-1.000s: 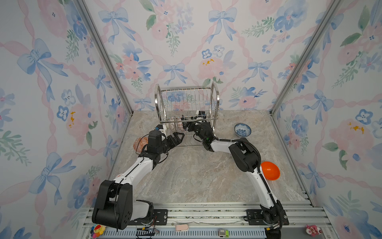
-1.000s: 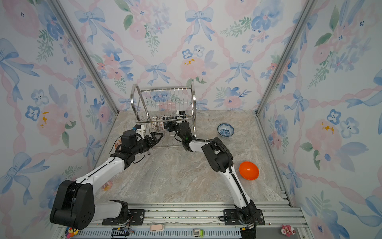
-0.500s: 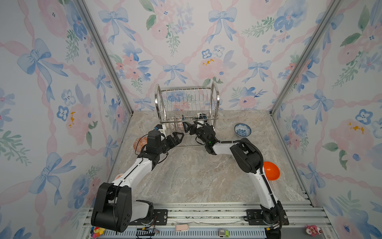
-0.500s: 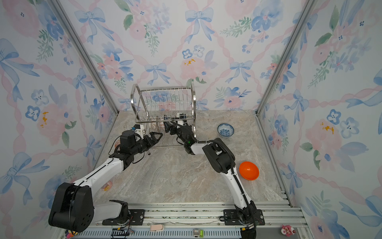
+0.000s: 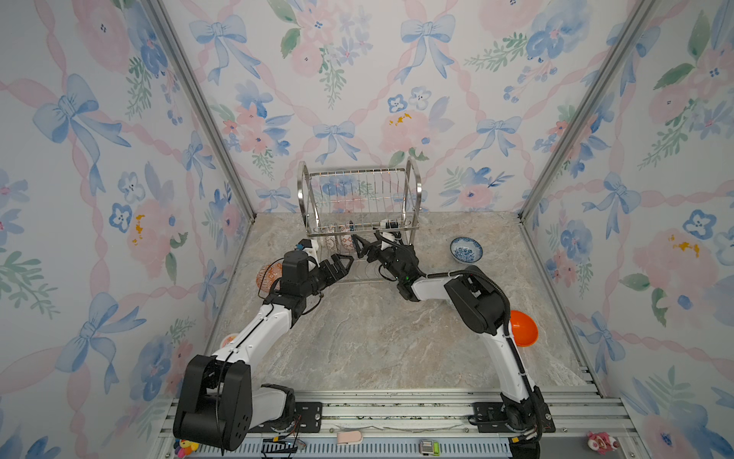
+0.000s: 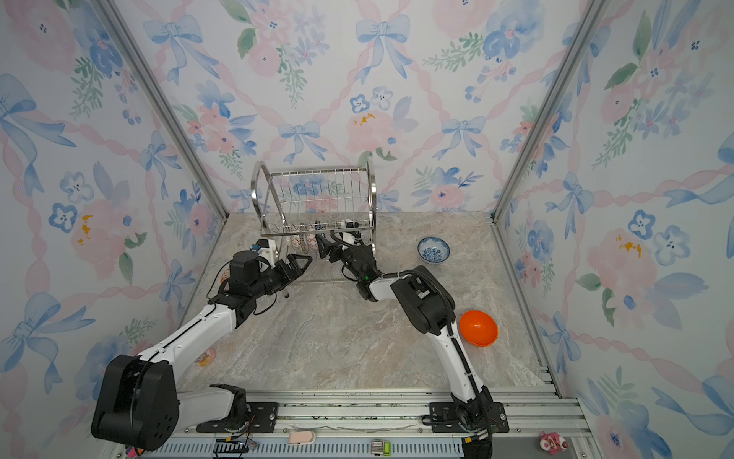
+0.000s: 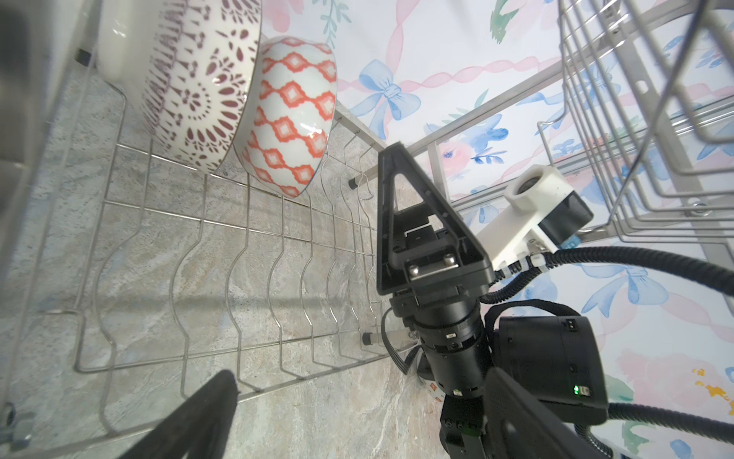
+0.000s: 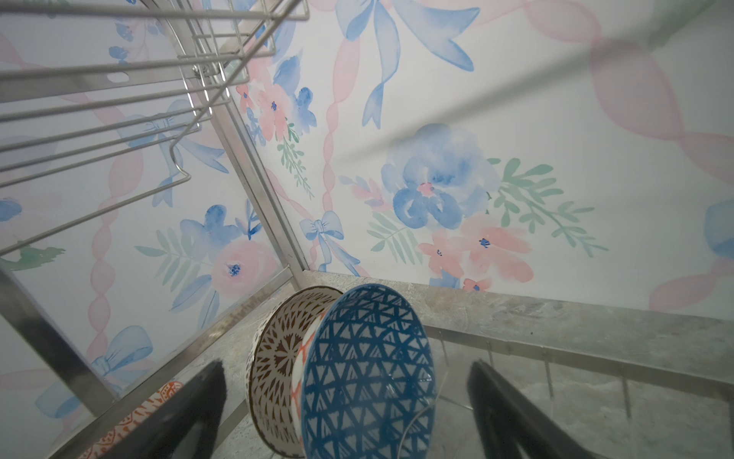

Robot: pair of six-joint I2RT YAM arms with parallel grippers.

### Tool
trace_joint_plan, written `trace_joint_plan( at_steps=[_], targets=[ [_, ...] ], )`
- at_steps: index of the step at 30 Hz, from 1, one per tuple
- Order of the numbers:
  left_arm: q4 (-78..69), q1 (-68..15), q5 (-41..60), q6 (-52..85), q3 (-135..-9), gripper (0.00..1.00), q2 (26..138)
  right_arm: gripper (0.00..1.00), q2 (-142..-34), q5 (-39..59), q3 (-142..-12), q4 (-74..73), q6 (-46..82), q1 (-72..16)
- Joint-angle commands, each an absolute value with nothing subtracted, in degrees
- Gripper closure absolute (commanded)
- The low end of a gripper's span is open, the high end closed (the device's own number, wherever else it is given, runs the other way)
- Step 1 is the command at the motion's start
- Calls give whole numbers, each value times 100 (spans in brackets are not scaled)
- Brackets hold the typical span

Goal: Load the bowls into the dish rack

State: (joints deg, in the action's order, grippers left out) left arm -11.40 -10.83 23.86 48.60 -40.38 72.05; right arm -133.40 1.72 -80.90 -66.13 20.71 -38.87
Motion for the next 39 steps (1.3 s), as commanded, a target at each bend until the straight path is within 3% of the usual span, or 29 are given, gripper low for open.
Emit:
trace_joint_plan(
  at_steps=[1,39],
  targets=[
    [-1008,-1042,2507,4725,-3979,2,7075,3,-12863,207,-7967,-6936,1786,-4013],
    [-853,-990,2664,4824,-3254,2,6257,3,-11164,-171,-6127,-5540,1284,-4548]
  ],
)
